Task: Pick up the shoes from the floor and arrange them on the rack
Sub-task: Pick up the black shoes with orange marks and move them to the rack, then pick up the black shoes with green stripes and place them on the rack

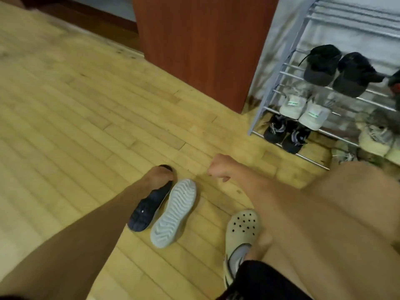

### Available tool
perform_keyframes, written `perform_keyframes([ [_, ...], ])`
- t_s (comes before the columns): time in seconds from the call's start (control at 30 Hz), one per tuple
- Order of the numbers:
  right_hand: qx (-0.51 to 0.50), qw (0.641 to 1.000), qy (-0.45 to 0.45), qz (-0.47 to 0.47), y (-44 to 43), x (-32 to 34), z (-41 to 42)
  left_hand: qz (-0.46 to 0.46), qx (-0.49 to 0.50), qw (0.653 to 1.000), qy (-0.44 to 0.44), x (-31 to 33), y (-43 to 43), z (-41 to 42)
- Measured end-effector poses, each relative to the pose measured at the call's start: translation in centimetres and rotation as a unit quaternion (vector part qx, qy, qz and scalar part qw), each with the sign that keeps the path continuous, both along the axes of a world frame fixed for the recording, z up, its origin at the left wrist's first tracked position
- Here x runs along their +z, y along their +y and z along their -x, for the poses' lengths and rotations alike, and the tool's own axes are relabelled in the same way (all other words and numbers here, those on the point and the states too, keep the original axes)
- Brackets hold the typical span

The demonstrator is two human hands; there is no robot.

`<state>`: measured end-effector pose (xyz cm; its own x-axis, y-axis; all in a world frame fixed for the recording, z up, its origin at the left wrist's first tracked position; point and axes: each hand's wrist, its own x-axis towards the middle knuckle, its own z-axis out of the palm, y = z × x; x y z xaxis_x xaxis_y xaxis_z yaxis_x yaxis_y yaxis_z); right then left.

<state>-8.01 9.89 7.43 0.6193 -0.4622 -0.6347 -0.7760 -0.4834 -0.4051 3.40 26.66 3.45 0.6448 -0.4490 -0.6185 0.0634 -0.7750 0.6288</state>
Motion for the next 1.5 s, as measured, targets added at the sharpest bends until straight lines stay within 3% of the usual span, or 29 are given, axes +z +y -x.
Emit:
perform_keyframes([
  [0.27, 0.049, 0.997, -0.012, -0.062, 3.9, -5.4, 0.1, -0.147, 0.08, 0.985, -0.046, -9.4, 9.2, 0.1],
  [0.47, -0.019, 0.996, -0.023, -0.081, 0.9, -6.0, 1.4, -0.152, 0.192, 0.969, 0.023, -13.4, 11.3, 0.4],
  [0.67, -0.026, 0.995, -0.033, -0.095, 0.7, -6.2, 1.3, -0.108, 0.26, 0.959, 0.02, -13.9, 11.1, 0.9],
  [0.77, -0.018, 0.993, -0.044, -0.105, 1.1, -6.3, 0.8, -0.102, 0.202, 0.97, -0.093, -12.2, 10.4, 1.6],
  [0.83, -0.013, 0.993, -0.05, -0.105, 1.3, -6.1, 0.7, -0.103, 0.11, 0.965, -0.213, -11.2, 9.7, 2.9],
  [0.9, -0.006, 0.994, -0.052, -0.099, 1.5, -5.9, 0.8, -0.094, -0.011, 0.956, -0.277, -10.9, 8.6, 4.8],
  [1.0, 0.006, 0.995, -0.038, -0.087, 1.8, -5.5, 1.5, -0.106, -0.156, 0.957, -0.222, -11.4, 6.9, 7.3],
  [1.07, 0.014, 0.996, -0.028, -0.081, 1.9, -5.3, 2.2, -0.109, -0.191, 0.958, -0.183, -12.0, 6.1, 7.7],
  [1.2, 0.026, 0.997, -0.021, -0.069, 1.7, -4.9, 3.6, -0.082, -0.123, 0.969, -0.199, -12.3, 5.4, 6.4],
  [1.3, 0.03, 0.997, -0.023, -0.065, 1.4, -4.8, 4.5, -0.139, -0.076, 0.968, -0.194, -11.9, 5.4, 5.1],
  [1.4, 0.037, 0.998, -0.014, -0.055, 1.0, -4.7, 5.4, -0.234, -0.03, 0.962, -0.139, -12.1, 5.7, 4.6],
  [1.5, 0.041, 0.998, -0.005, -0.046, 0.6, -4.4, 5.9, -0.229, 0.013, 0.973, -0.035, -12.0, 5.9, 4.2],
])
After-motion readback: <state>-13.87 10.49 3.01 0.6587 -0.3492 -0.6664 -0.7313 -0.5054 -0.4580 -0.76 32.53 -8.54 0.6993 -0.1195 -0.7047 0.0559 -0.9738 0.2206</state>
